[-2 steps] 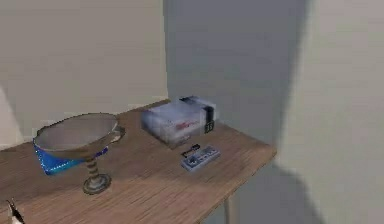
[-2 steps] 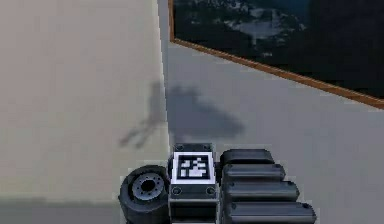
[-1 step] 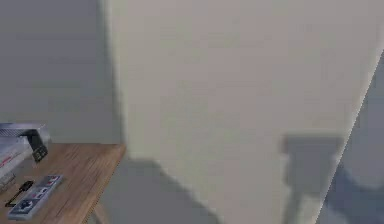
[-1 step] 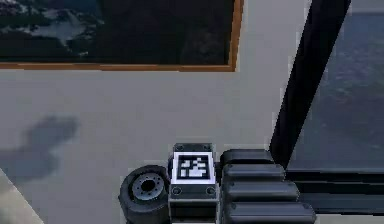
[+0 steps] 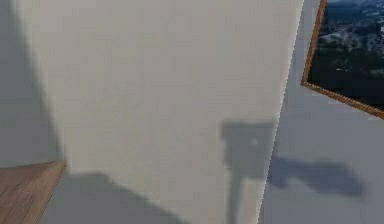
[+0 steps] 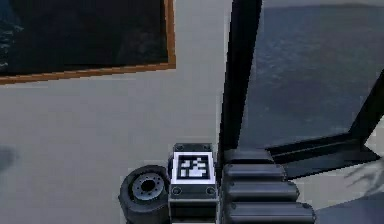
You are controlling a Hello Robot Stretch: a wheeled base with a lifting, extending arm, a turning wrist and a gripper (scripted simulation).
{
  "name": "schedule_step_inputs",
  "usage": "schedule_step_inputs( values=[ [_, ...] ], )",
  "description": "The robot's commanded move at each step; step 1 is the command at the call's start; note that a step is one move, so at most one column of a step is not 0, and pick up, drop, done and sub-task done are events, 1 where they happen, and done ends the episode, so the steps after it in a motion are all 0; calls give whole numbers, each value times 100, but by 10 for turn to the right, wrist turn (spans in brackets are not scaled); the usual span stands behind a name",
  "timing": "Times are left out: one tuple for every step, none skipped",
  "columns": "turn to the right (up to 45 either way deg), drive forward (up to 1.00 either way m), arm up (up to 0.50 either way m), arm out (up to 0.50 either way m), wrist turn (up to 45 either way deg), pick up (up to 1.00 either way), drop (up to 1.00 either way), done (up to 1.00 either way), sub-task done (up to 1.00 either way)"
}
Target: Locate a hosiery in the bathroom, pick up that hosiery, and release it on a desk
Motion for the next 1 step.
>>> schedule_step_inputs(
  values=[
    [-450, 0, 0, 0, 0, 0, 0, 0, 0]
  ],
)
